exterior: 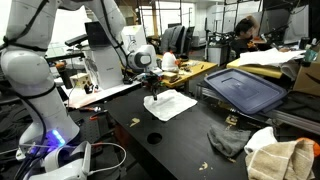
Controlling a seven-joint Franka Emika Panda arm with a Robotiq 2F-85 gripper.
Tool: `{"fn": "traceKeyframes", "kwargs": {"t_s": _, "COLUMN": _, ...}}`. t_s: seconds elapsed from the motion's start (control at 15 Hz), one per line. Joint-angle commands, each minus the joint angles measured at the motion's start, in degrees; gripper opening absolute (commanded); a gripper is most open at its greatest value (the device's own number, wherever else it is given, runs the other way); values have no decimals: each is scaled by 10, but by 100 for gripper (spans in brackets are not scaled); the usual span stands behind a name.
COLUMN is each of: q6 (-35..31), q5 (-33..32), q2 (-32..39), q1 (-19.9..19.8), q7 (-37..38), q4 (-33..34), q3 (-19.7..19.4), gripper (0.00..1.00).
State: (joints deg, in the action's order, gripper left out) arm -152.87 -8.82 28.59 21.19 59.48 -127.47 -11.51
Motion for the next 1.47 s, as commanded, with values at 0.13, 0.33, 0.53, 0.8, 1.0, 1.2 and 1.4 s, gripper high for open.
{"fn": "traceKeyframes", "kwargs": {"t_s": 0.13, "q6": 4, "q5": -2, "q2": 7, "q1": -6, "q7": 47, "q4": -16, "q3": 13, "gripper": 0}}
{"fn": "traceKeyframes", "kwargs": {"t_s": 0.33, "q6": -23, "q5": 6, "q2": 7, "q1": -25, "q7": 7, "q4": -35, "q3": 37, "gripper": 0}}
{"fn": "traceKeyframes", "kwargs": {"t_s": 0.53, "q6": -41, "q5": 19, "q2": -5, "q1": -45, "q7": -44, "q4": -51, "q3": 69, "gripper": 0}}
{"fn": "traceKeyframes", "kwargs": {"t_s": 0.8, "q6": -58, "q5": 55, "q2": -14, "q1": -67, "q7": -116, "q4": -72, "q3": 116, "gripper": 0}}
{"fn": "traceKeyframes", "kwargs": {"t_s": 1.0, "q6": -56, "q5": 97, "q2": -22, "q1": -79, "q7": -175, "q4": -88, "q3": 153, "gripper": 0}}
{"fn": "traceKeyframes", "kwargs": {"t_s": 1.2, "q6": -50, "q5": 144, "q2": -30, "q1": -89, "q7": -240, "q4": -112, "q3": 191, "gripper": 0}}
{"fn": "traceKeyframes", "kwargs": {"t_s": 1.4, "q6": -45, "q5": 189, "q2": -40, "q1": -91, "q7": -298, "q4": -139, "q3": 219, "gripper": 0}}
